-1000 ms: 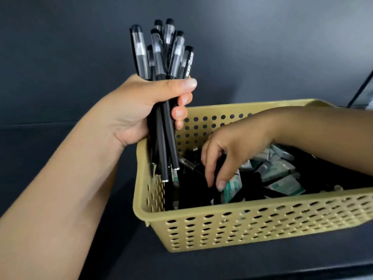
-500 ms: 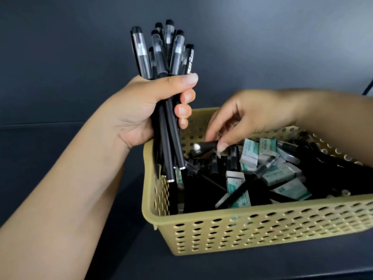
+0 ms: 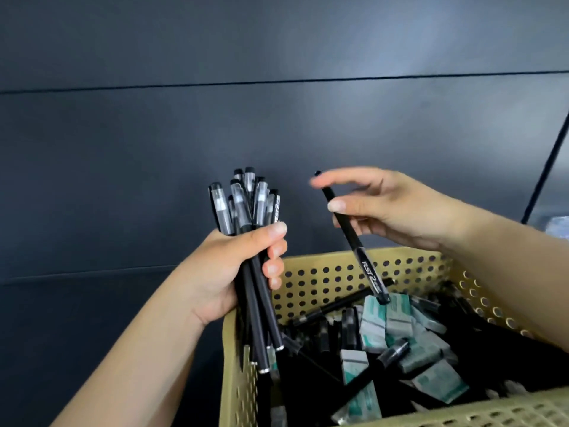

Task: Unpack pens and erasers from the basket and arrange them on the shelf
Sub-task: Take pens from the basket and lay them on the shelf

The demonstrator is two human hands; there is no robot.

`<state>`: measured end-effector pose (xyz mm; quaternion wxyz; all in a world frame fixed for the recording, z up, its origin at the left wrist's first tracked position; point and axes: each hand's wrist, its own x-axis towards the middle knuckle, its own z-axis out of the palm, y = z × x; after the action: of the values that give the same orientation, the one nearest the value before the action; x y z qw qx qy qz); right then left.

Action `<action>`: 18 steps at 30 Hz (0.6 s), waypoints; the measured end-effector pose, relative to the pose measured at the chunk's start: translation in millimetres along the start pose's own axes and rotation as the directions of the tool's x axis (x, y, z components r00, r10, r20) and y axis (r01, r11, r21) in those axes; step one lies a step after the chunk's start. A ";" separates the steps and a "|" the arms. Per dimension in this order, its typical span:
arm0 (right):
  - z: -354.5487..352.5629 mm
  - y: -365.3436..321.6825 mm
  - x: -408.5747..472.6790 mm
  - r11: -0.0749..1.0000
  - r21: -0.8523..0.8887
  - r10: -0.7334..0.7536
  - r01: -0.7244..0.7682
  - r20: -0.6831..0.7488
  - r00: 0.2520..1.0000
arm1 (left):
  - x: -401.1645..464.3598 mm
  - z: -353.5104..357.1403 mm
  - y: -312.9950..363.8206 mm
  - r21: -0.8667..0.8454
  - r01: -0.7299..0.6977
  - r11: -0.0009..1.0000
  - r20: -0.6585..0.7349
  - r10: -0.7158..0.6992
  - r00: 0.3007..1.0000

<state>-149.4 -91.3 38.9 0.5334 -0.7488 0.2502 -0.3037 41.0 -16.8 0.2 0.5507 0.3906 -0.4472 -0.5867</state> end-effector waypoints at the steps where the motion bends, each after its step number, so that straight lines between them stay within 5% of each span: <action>1: 2.0 -0.7 -0.6 0.999 0.044 -0.006 0.006 0.006 1.000 | 0.3 -0.9 -0.7 -0.008 0.001 1.000 0.008 -0.001 1.000; 5: 3.9 -2.9 -3.2 0.972 0.234 0.007 -0.022 0.068 0.998 | 0.4 -1.7 0.2 -0.077 -0.005 0.997 0.009 0.005 1.000; 12: 20.7 5.0 0.8 0.987 -0.099 0.120 -0.130 -0.098 0.988 | -2.5 -2.9 -0.9 -0.161 -0.111 0.981 -0.035 0.107 0.994; 18: 43.4 1.2 -2.8 0.969 -0.225 0.100 -0.101 -0.017 0.995 | -9.3 6.7 -1.4 -0.069 -0.121 0.990 -0.208 0.105 0.973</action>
<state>-120.1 -61.7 26.5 0.4588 -0.7901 0.3222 -0.2478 35.0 -6.9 0.6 0.6414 0.3998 -0.3859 -0.5290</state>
